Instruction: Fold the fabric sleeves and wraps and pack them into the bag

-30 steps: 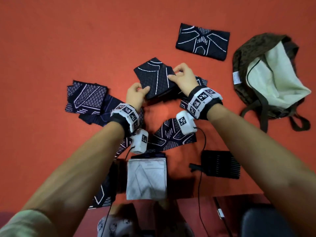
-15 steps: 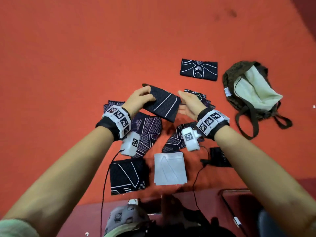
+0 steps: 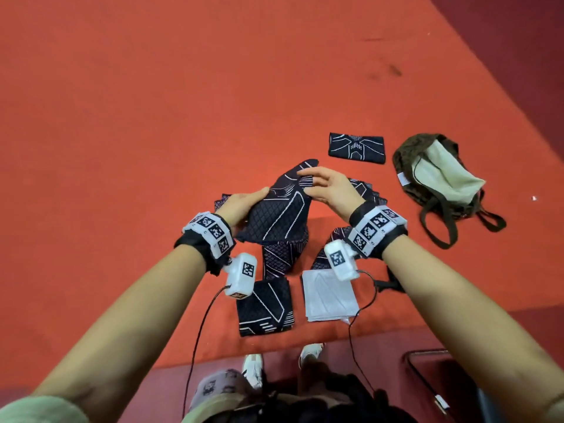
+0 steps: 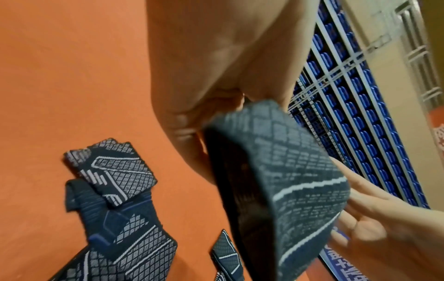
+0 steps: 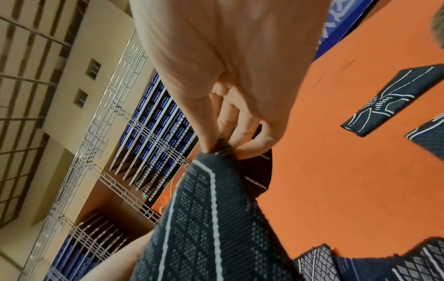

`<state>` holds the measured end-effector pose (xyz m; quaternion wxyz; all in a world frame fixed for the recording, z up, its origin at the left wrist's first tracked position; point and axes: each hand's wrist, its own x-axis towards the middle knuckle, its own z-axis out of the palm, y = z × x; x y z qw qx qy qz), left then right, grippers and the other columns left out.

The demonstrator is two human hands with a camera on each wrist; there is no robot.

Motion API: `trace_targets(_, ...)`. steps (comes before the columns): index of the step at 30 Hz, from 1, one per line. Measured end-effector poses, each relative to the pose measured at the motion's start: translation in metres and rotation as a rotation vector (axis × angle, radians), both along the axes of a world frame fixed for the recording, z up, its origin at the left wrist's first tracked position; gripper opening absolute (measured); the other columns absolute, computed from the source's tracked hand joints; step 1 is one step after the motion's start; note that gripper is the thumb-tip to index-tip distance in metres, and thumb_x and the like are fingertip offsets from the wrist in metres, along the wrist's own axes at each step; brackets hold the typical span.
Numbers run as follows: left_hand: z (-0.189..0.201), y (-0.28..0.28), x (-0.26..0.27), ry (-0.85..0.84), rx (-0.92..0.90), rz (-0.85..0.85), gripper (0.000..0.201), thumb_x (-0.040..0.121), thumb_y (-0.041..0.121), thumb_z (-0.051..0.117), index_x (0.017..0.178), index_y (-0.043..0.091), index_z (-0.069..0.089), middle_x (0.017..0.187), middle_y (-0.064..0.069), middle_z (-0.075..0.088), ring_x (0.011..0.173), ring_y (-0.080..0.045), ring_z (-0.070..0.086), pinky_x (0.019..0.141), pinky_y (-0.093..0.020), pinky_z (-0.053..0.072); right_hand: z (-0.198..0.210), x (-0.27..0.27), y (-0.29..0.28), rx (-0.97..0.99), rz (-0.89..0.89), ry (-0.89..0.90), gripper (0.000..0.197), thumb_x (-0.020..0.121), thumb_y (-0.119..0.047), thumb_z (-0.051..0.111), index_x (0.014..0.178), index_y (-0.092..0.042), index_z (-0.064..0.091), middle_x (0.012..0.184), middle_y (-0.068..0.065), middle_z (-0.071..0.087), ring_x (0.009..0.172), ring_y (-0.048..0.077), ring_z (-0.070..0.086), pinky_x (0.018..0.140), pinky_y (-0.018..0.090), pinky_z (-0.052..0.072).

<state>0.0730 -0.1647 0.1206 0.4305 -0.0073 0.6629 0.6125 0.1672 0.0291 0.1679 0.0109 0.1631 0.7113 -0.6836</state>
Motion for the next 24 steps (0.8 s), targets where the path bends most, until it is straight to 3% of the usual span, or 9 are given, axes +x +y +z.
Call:
trace_targets(3,-0.002,-0.013,0.009,0.033,0.09,0.041,0.011,0.091,0.016,0.059,0.092,0.01,0.068,0.081,-0.006,0.072,0.07,-0.016,0.067,0.069,-0.026,0.055,-0.005,0.006,-0.017,0.076,0.006,-0.056,0.038,0.087,0.007,0.055,0.124,-0.003,0.056,0.088,0.008,0.049,0.081,0.015,0.058,0.074,0.014,0.053)
trace_targets(8,-0.001,-0.035,0.019,0.162,0.07,0.138,0.014,0.092,0.019,0.058,0.079,0.019,0.064,0.062,0.007,0.066,0.053,-0.007,0.057,0.052,-0.02,0.045,-0.017,0.012,-0.036,0.345,-0.005,-0.151,0.044,0.087,-0.003,0.061,0.13,-0.002,0.053,0.084,0.005,0.045,0.078,0.015,0.048,0.068,0.012,0.043)
trace_targets(10,0.001,-0.042,0.022,0.236,0.071,0.151,0.016,0.091,0.014,0.059,0.076,0.017,0.062,0.061,0.007,0.064,0.052,-0.006,0.056,0.057,-0.025,0.044,-0.019,0.012,-0.041,0.394,-0.019,-0.163,0.044,0.086,-0.005,0.063,0.129,-0.003,0.054,0.086,0.006,0.052,0.079,0.015,0.049,0.075,0.018,0.044)
trace_targets(12,0.003,-0.048,0.023,0.385,0.02,0.161,0.017,0.088,0.013,0.063,0.071,0.017,0.062,0.086,0.0,0.063,0.077,-0.012,0.059,0.077,-0.032,0.046,-0.022,0.013,-0.043,0.396,-0.035,-0.184,0.039,0.085,-0.005,0.064,0.124,-0.003,0.058,0.091,0.011,0.06,0.084,0.016,0.054,0.087,0.028,0.046)
trace_targets(15,0.009,-0.054,0.024,0.507,-0.005,0.154,0.025,0.087,0.011,0.064,0.063,0.016,0.057,0.119,0.005,0.052,0.116,-0.013,0.049,0.1,-0.029,0.037,-0.019,0.016,-0.045,0.471,-0.028,-0.176,0.021,0.085,-0.007,0.065,0.105,-0.002,0.066,0.082,0.007,0.057,0.069,0.01,0.049,0.075,0.025,0.042)
trace_targets(18,0.015,-0.055,0.025,0.469,0.053,0.16,0.027,0.089,0.01,0.061,0.064,0.015,0.053,0.079,-0.002,0.061,0.077,-0.014,0.059,0.073,-0.031,0.045,-0.01,0.02,-0.048,0.409,-0.029,-0.106,0.014,0.086,-0.003,0.063,0.098,0.004,0.065,0.075,0.002,0.054,0.064,0.004,0.047,0.063,0.01,0.041)
trace_targets(20,0.018,-0.053,0.026,0.398,0.089,0.197,0.026,0.089,0.011,0.061,0.065,0.015,0.053,0.057,0.002,0.052,0.052,-0.008,0.046,0.053,-0.023,0.038,-0.003,0.021,-0.049,0.328,-0.038,-0.068,0.013,0.087,-0.002,0.062,0.098,0.003,0.062,0.078,0.001,0.057,0.07,0.006,0.053,0.065,0.008,0.045)
trace_targets(22,0.021,-0.052,0.029,0.33,0.137,0.197,0.02,0.088,0.01,0.062,0.07,0.014,0.055,0.053,0.007,0.052,0.046,-0.005,0.045,0.047,-0.018,0.038,0.0,0.021,-0.048,0.198,-0.035,-0.067,0.003,0.09,-0.006,0.059,0.091,-0.006,0.056,0.081,0.002,0.059,0.075,0.011,0.057,0.076,0.022,0.049)
trace_targets(24,0.023,-0.048,0.032,0.306,0.145,0.172,0.015,0.085,0.009,0.065,0.075,0.016,0.057,0.065,0.003,0.059,0.052,-0.007,0.054,0.048,-0.019,0.044,0.002,0.019,-0.048,0.087,-0.039,-0.098,0.015,0.093,-0.011,0.055,0.082,-0.015,0.047,0.073,0.001,0.06,0.064,0.008,0.058,0.068,0.027,0.049)
